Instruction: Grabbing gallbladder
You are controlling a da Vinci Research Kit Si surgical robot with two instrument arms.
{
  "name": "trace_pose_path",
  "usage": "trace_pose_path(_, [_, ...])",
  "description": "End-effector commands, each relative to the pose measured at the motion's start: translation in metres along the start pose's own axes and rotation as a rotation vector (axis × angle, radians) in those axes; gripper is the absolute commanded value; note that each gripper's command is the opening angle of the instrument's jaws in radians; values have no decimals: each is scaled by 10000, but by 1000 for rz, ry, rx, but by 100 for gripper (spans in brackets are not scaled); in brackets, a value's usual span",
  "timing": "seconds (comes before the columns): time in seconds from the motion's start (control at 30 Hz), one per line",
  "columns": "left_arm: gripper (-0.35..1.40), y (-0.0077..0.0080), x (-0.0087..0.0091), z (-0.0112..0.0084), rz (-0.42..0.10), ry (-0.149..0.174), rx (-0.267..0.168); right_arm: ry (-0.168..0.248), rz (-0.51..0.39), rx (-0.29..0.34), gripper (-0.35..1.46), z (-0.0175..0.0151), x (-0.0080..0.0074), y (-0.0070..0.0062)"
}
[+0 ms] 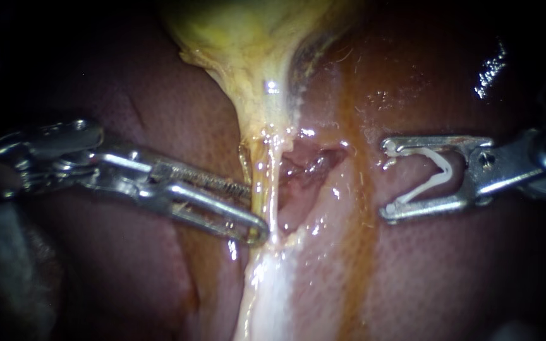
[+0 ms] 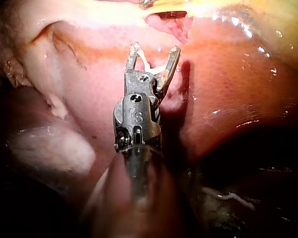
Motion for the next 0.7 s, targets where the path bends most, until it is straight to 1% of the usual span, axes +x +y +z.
trace_pose_path(0.03, [41,0,0,-1,0,0,0,0,0,0,50,0,0,0])
trace_pose_path(0.1, [49,1,0,-4,0,1,0,0,0,0,50,0,0,0])
trace_pose_path(0.2, [61,6,1,-15,-2,1,-1,0,0,0,50,0,0,0])
trace_pose_path(0.3, [66,10,4,-27,-5,10,6,0,0,0,50,0,0,0])
trace_pose_path(0.37, [67,13,9,-38,-16,18,12,0,0,0,50,0,0,0])
trace_pose_path(0.4, [67,14,12,-43,-12,23,17,0,0,0,50,0,0,0])
trace_pose_path(0.5, [67,17,22,-58,37,44,38,0,0,0,50,0,0,0])
trace_pose_path(0.57, [66,19,31,-65,92,61,60,0,0,0,50,0,0,0])
trace_pose_path(0.7, [62,24,50,-75,185,91,102,0,0,0,50,0,0,0])
